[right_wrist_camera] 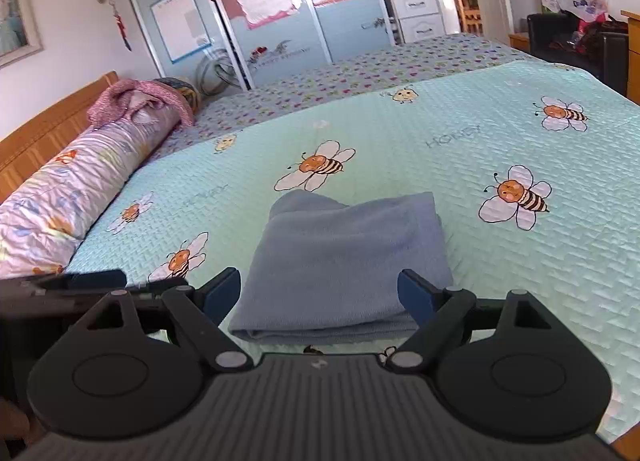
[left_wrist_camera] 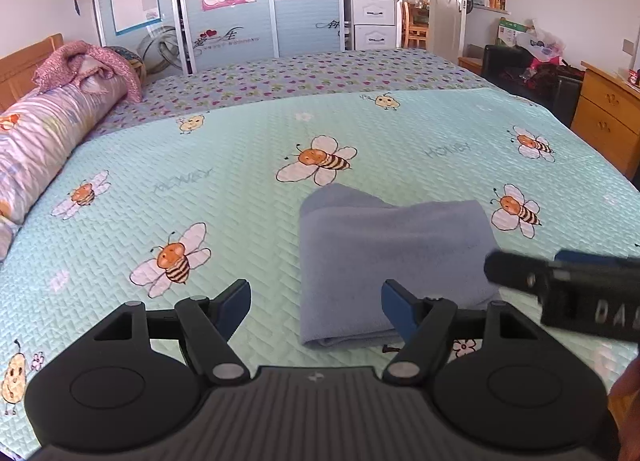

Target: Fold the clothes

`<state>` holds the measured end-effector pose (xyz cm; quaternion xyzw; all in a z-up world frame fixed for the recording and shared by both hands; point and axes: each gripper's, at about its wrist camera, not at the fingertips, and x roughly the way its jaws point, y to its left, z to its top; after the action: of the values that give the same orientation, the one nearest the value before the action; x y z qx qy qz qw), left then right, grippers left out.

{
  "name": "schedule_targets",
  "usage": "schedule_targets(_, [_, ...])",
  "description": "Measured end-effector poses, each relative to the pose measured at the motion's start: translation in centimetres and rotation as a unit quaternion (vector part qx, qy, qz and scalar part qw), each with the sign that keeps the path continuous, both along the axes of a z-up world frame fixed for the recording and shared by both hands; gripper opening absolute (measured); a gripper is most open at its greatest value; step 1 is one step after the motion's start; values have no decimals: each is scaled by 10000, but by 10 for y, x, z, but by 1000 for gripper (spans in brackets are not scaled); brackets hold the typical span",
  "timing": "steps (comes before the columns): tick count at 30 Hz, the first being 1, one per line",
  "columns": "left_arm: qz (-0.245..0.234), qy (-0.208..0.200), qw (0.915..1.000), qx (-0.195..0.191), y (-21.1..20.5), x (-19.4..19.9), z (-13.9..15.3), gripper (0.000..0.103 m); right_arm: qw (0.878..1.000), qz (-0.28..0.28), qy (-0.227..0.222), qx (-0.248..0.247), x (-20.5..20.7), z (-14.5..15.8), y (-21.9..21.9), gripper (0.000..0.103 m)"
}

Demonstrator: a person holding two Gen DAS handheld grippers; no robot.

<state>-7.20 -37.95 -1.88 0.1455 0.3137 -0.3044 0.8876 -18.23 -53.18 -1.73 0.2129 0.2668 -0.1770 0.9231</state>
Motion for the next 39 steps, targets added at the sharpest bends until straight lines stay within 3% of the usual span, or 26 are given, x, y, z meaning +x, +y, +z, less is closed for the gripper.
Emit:
schedule_targets(8, [106, -14, 9999, 63, -3, 3, 12, 77, 9989, -95, 338, -300, 27, 28, 7, 86])
schedule_targets(39, [93, 52, 9998, 165, -3, 2, 6, 77, 9980, -76, 567, -259, 30, 21, 4, 86])
